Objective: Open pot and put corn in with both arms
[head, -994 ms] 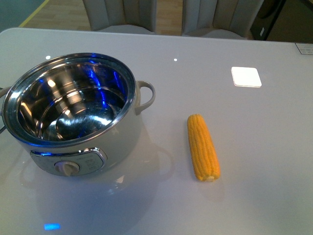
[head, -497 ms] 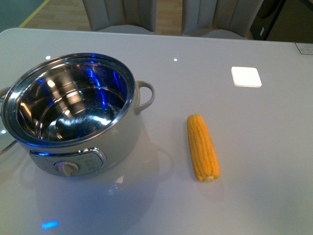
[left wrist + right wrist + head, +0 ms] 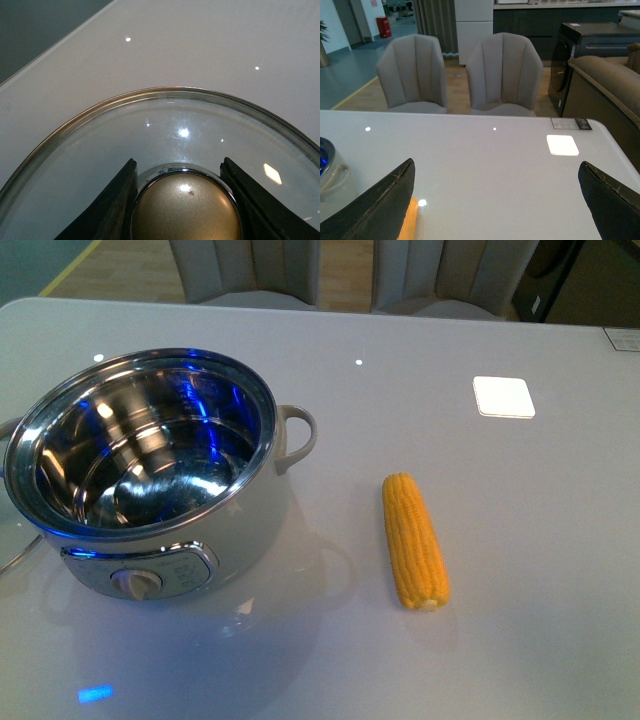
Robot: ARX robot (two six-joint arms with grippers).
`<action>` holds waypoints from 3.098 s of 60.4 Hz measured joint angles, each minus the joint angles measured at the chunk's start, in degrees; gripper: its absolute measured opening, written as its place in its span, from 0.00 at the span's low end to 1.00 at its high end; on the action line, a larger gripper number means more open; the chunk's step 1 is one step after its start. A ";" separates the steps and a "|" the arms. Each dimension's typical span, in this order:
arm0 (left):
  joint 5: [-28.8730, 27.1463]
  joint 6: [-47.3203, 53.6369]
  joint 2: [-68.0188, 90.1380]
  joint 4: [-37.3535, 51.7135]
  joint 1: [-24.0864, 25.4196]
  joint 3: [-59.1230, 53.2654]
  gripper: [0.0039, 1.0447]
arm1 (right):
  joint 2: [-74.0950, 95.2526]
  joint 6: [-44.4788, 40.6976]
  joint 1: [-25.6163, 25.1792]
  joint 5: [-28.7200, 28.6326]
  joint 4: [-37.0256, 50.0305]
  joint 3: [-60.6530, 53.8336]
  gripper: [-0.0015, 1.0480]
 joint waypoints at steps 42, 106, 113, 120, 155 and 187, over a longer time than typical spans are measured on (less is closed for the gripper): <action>0.20 -0.55 -9.42 -1.03 0.22 -5.11 0.94 | 0.00 0.00 0.00 0.00 0.00 0.00 0.92; 13.64 -5.68 -77.66 -24.04 -0.33 -43.28 0.94 | 0.00 0.00 0.00 0.00 0.00 0.00 0.92; 11.85 -5.86 -86.36 -30.53 -3.61 -44.68 0.94 | 0.00 0.00 0.00 0.00 0.00 0.00 0.92; 9.79 -5.88 -94.79 -37.77 -7.48 -45.51 0.94 | 0.00 0.00 0.00 0.00 0.00 0.00 0.92; -7.48 -11.45 -132.72 -76.11 -25.18 -49.22 0.94 | 0.00 0.00 0.00 0.00 0.00 0.00 0.92; -6.12 -8.31 -141.63 -72.48 -24.90 -52.06 0.79 | -0.02 -0.02 0.00 -0.02 0.00 0.00 0.92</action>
